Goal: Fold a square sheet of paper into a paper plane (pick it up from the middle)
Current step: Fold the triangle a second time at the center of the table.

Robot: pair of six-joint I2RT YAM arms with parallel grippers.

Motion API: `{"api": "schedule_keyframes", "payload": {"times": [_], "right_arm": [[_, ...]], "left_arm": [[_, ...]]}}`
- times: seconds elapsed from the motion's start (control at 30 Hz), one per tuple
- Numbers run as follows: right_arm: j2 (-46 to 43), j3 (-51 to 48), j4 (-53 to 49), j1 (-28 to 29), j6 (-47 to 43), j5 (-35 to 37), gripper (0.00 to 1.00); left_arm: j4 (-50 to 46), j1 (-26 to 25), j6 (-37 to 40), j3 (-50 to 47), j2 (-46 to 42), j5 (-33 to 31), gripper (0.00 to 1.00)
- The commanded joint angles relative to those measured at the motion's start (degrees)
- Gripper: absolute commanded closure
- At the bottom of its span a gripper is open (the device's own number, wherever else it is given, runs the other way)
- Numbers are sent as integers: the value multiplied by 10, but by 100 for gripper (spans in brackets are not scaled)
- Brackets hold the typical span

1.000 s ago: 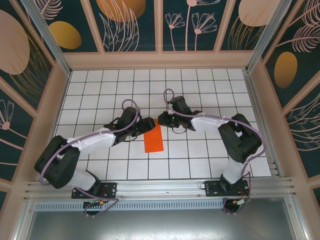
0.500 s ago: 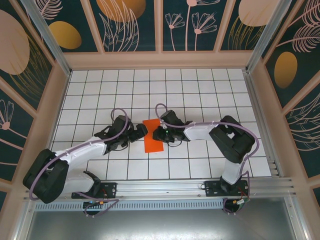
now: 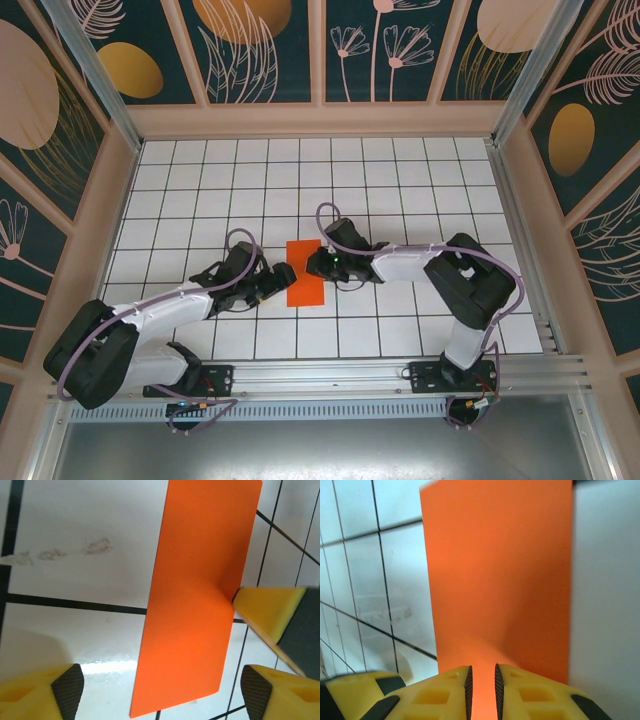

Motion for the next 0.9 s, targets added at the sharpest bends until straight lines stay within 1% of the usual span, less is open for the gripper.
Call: {"api": "schedule_keyframes", "payload": {"times": [0.0,0.1,0.3,0.53,0.77,0.87], "right_arm": [[12,32,-14,-19,-24,14,78],[35,54,-16,-29,-33,12,79],[78,94,-35,-42,-45,19,79],[98,89,-45,-46,-39,29,81],[108,68,-41,-55,-19,24,85],[110,63,-38,-59,-16,20,86]], "left_arm": [[29,-7,-42,-14,-5,23,23],[34,-12,-60,-17,-6,27,27],[33,-16,-62,-8,10,34,27],[43,-26,-59,4,37,46,30],[46,-30,-51,11,51,50,44],[44,-30,-52,11,56,50,44]]}}
